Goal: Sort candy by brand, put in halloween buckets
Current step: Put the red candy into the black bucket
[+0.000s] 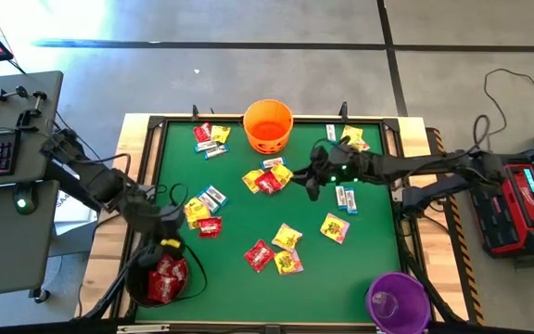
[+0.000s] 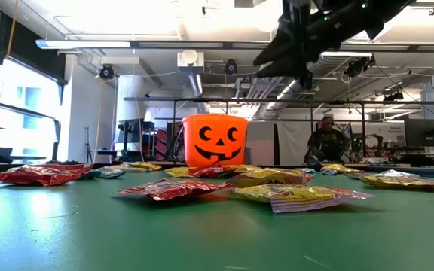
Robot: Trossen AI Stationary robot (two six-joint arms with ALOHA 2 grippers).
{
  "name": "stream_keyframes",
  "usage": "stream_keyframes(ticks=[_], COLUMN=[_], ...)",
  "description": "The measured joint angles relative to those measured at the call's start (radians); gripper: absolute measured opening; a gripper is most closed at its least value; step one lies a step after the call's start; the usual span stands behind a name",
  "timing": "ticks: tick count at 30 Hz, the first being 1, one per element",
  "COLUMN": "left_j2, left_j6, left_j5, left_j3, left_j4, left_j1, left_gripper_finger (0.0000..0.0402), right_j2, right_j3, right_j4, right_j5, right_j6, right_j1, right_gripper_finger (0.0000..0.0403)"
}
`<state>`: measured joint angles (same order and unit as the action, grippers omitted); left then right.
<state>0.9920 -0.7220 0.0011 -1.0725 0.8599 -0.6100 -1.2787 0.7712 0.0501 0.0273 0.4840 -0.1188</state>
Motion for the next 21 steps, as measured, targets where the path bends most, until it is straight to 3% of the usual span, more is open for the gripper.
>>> stream_keyframes(ticks=[7, 12, 21], left_j2=[-0.007, -0.029, -0.03], left_j6=[0.158, 0.202, 0.248], left_j5=[-0.016, -0.042, -0.116], left_j3=[0.0, 0.0, 0.001], left_j4=[-0.077, -0.129, -0.177], left_j1=[0.152, 0.215, 0.268], left_gripper_finger=[0.0007, 0.0003, 0.0001], right_j2=[-0.165, -0.278, -0.507], right_j3=[0.0, 0.009, 0.234], right_j4=[0.056, 0.1, -0.06], right_j5=[-0.05, -0.108, -0.272], right_j6=[0.006, 0.012, -0.122], right_j1=[0.056, 0.069, 0.069], right_gripper_finger=[0.0146, 0.0187, 0.0224])
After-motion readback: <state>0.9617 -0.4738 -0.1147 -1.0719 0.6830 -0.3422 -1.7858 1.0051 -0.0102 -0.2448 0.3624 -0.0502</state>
